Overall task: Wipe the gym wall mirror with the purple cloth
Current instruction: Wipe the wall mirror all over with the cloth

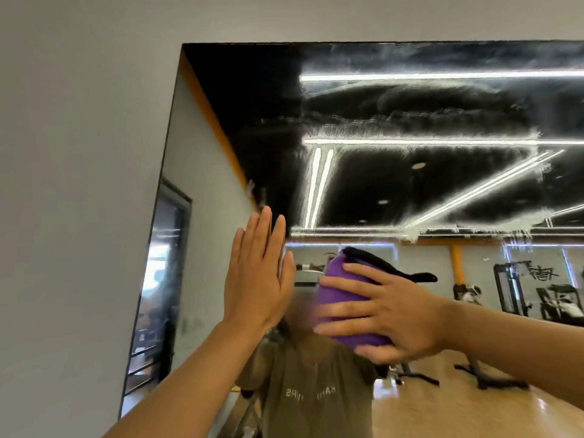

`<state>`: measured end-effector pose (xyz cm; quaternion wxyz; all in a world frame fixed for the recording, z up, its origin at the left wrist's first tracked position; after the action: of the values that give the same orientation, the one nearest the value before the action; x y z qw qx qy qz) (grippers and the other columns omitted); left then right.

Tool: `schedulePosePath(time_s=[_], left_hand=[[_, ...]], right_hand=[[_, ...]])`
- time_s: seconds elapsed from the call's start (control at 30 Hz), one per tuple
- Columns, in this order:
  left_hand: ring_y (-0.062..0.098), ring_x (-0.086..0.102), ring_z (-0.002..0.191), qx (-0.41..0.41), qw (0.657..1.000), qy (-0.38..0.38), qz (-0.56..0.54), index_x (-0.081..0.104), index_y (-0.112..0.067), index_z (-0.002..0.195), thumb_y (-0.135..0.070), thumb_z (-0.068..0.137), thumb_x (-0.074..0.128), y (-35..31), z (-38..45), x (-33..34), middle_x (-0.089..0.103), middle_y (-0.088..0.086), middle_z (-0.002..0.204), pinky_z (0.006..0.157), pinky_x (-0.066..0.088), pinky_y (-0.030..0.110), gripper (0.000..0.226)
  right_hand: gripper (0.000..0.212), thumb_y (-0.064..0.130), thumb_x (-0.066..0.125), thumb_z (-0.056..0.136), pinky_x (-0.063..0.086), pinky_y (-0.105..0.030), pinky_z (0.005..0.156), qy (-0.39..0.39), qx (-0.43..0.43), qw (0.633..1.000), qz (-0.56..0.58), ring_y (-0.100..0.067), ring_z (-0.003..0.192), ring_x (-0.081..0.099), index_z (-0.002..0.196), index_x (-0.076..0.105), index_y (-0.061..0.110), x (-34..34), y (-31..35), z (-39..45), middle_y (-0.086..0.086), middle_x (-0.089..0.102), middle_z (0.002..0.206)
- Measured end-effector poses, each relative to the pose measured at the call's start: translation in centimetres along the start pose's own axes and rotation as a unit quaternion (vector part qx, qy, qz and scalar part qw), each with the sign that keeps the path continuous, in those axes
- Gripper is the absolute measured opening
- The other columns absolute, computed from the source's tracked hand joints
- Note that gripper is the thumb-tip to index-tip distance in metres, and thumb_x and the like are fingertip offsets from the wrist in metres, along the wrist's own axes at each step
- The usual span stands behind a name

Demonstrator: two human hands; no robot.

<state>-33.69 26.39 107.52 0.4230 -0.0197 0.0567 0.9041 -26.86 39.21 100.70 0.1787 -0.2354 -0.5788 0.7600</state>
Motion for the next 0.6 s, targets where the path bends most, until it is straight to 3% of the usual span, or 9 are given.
schedulePosePath(time_s=[0.07,0.13,0.23,0.33,0.43,0.6], left_hand=[[0.017,-0.003,0.156,-0.011,1.0,0.008,0.004,0.006,-0.024,0.158,-0.045,0.102,0.017,-0.1,0.0,0.2,0.001,0.001,0.168,0.124,-0.012,0.029,0.061],[0.016,-0.01,0.155,-0.028,1.0,0.01,0.007,-0.002,-0.026,0.157,-0.05,0.098,0.009,-0.3,0.0,0.3,-0.009,-0.002,0.167,0.123,-0.014,0.031,0.064],[0.011,-0.026,0.151,-0.053,0.999,0.012,-0.002,-0.014,-0.028,0.154,-0.054,0.095,0.002,-0.8,-0.1,0.6,-0.024,-0.005,0.163,0.121,-0.02,0.031,0.067],[0.013,-0.024,0.151,-0.065,0.998,0.005,-0.002,-0.013,-0.026,0.155,-0.053,0.097,0.005,-0.9,-0.1,0.9,-0.022,-0.002,0.164,0.12,-0.022,0.03,0.066],[0.017,-0.015,0.154,-0.041,0.999,0.011,0.001,-0.005,-0.028,0.157,-0.049,0.1,0.01,-1.8,-0.1,1.2,-0.012,-0.001,0.166,0.121,-0.02,0.03,0.063],[0.019,-0.009,0.154,-0.027,0.999,0.024,0.006,-0.001,-0.026,0.156,-0.05,0.098,0.011,-3.7,0.1,1.6,-0.008,-0.001,0.166,0.121,-0.013,0.036,0.064]], right_hand=[[0.059,0.053,0.031,0.103,-0.005,-0.047,0.125,0.0,0.01,1.0,0.009,-0.024,0.156,0.004,0.159,0.026,0.036,-0.2,-2.2,0.2,0.012,0.021,0.166],[0.06,0.054,0.031,0.102,-0.004,-0.045,0.125,-0.026,0.118,0.992,0.021,-0.025,0.156,0.007,0.159,0.026,0.036,-0.9,-7.9,0.3,0.011,0.02,0.166],[0.064,0.06,0.023,0.098,-0.004,-0.041,0.124,-0.069,0.366,0.925,0.066,-0.029,0.155,0.009,0.158,0.017,0.04,-2.2,-18.1,-1.9,0.009,0.02,0.166],[0.07,0.063,0.008,0.094,-0.003,-0.048,0.125,-0.07,0.498,0.86,0.087,-0.027,0.156,0.001,0.159,0.013,0.038,-2.0,-21.3,-3.3,0.008,0.012,0.169],[0.067,0.058,0.016,0.097,0.003,-0.055,0.124,-0.098,0.496,0.857,0.097,-0.03,0.156,0.004,0.159,0.02,0.034,-2.0,-17.5,-3.2,0.007,0.015,0.168],[0.064,0.055,0.03,0.101,0.014,-0.059,0.121,-0.059,0.368,0.927,0.039,-0.033,0.155,0.01,0.159,0.027,0.03,0.2,-4.5,-5.7,0.002,0.021,0.167]])
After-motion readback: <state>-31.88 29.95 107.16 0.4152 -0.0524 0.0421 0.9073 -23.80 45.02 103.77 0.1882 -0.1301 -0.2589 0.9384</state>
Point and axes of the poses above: each hand's wrist, its own z-axis towards the middle knuckle, its own x-axis out of the palm, y = z × x, the point moved 10 cm from there along z, towards the middle knuckle
